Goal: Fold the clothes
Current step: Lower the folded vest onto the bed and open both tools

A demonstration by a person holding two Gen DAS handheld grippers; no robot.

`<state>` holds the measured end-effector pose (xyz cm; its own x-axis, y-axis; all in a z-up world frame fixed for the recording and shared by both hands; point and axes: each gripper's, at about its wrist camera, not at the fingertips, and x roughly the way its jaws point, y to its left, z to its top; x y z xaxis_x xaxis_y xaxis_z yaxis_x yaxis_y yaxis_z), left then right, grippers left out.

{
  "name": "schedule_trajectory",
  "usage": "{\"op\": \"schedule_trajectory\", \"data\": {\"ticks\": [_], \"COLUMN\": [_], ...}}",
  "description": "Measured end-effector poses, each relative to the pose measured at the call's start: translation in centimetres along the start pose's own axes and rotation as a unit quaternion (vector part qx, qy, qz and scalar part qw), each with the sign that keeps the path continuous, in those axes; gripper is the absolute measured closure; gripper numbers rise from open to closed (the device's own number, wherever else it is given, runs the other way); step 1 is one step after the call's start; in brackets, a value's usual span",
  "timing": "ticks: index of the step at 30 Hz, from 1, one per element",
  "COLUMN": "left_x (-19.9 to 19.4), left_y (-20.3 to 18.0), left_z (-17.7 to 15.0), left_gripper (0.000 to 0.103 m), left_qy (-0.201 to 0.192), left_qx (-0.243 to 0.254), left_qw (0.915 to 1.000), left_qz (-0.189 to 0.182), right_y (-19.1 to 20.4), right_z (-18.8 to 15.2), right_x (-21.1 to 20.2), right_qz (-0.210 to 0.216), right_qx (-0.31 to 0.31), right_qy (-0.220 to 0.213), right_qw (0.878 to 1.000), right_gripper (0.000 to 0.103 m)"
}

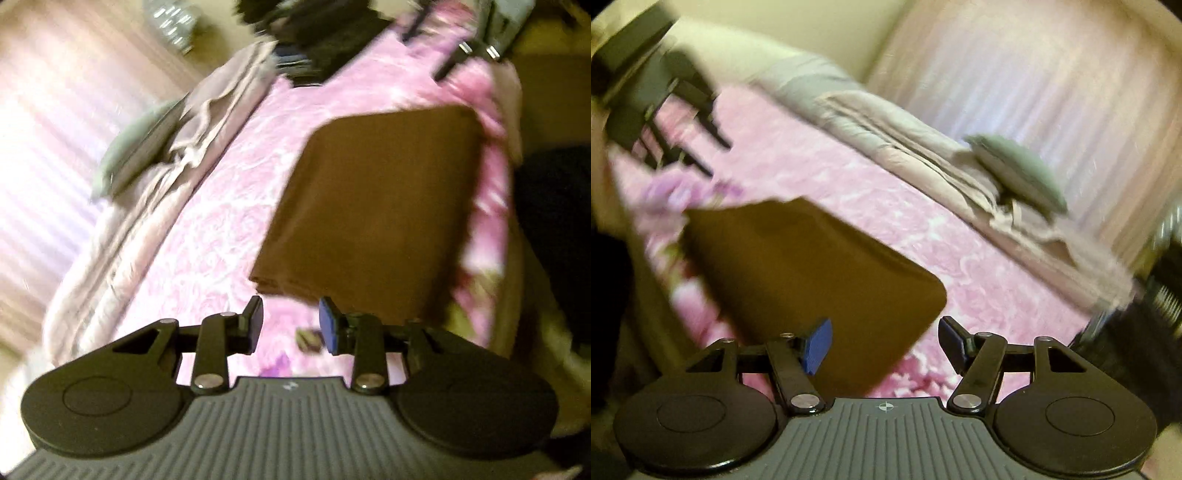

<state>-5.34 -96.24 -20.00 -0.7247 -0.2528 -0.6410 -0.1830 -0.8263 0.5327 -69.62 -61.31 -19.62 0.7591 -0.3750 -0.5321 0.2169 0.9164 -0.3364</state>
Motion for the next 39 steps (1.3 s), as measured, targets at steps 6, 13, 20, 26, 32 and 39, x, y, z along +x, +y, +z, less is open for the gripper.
{"op": "schedule_trajectory", "data": {"ticks": [6, 13, 20, 26, 32, 39], "left_x": [7.0, 11.5, 11.2, 10.8, 10.5, 9.8], "left_y": [4.6, 6.5, 6.0, 4.5, 3.5, 2.9], "left_z": [1.9, 1.3, 1.3, 2.1, 2.4, 2.7], "left_gripper": [0.079, 0.081, 0.081, 0.081, 0.083, 0.083], "left_qy": [0.027, 0.049, 0.051, 0.067, 0.081, 0.091], "left_qx": [-0.135, -0.211, -0.214, -0.166, -0.146, -0.13], "left_qw": [0.9892, 0.973, 0.9732, 0.9834, 0.986, 0.9873], "left_qz": [-0.05, -0.078, -0.067, -0.026, 0.0, 0.015], "right_y": [-6.0, -10.0, -10.6, -7.0, -1.0, -0.7], "right_z": [2.9, 2.3, 1.9, 3.3, 1.0, 1.5], "right_x": [7.5, 14.4, 13.0, 7.9, 5.9, 3.3], "right_qz": [0.028, 0.051, 0.053, 0.051, 0.091, 0.078], "right_qx": [0.118, 0.175, 0.233, 0.189, 0.142, 0.152], "right_qy": [0.041, 0.107, 0.078, 0.047, 0.096, 0.067], "right_qw": [0.992, 0.977, 0.968, 0.98, 0.981, 0.983], "right_gripper": [0.062, 0.062, 0.062, 0.062, 0.061, 0.061]}}
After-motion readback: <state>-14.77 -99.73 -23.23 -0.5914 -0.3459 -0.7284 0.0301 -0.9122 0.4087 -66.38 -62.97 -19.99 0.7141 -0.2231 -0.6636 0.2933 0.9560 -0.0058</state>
